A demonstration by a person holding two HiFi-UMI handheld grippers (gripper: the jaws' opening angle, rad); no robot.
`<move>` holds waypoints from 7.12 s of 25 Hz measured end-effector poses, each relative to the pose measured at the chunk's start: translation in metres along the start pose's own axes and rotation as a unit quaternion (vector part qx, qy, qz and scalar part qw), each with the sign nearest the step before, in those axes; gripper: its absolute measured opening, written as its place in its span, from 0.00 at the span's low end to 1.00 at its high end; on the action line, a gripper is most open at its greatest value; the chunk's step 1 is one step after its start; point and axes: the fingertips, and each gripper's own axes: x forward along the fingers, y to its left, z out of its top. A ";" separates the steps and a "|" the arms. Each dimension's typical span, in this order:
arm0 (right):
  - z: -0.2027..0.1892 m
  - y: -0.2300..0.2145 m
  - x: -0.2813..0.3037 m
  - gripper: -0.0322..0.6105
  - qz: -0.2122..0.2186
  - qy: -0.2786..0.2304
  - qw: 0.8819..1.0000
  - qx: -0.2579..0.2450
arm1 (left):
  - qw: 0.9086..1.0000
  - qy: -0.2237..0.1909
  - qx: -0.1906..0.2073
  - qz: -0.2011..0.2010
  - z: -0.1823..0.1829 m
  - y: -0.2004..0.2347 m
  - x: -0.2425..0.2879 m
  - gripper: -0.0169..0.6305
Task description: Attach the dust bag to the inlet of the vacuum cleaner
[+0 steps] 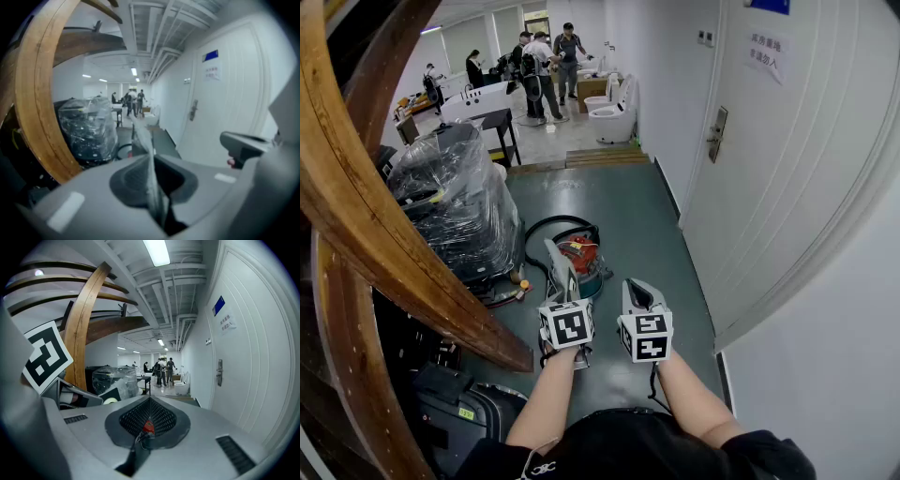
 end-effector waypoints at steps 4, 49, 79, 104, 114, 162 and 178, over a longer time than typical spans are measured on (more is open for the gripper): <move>0.001 -0.012 -0.004 0.04 0.006 0.005 1.000 0.007 | 1.000 -0.003 0.001 0.002 0.000 -0.012 0.001 0.07; -0.017 -0.086 0.072 0.04 0.031 0.024 0.999 0.004 | 0.998 -0.004 -0.041 0.039 0.017 -0.018 0.092 0.07; 0.038 -0.095 0.279 0.04 0.046 0.042 0.998 -0.017 | 0.997 0.018 -0.059 0.042 0.135 0.065 0.250 0.07; 0.019 -0.085 0.396 0.04 0.046 0.081 0.996 -0.013 | 0.996 0.054 -0.069 0.028 0.153 0.120 0.349 0.07; -0.004 -0.060 0.466 0.04 0.148 0.120 0.980 -0.048 | 0.978 0.078 -0.151 0.121 0.123 0.186 0.362 0.07; -0.434 -0.017 0.662 0.29 0.319 0.365 0.845 -0.224 | 0.870 0.186 -0.375 0.259 -0.327 0.206 0.565 0.07; -0.452 -0.016 0.654 0.05 0.324 0.385 0.831 -0.239 | 0.868 0.174 -0.403 0.233 -0.327 0.194 0.591 0.07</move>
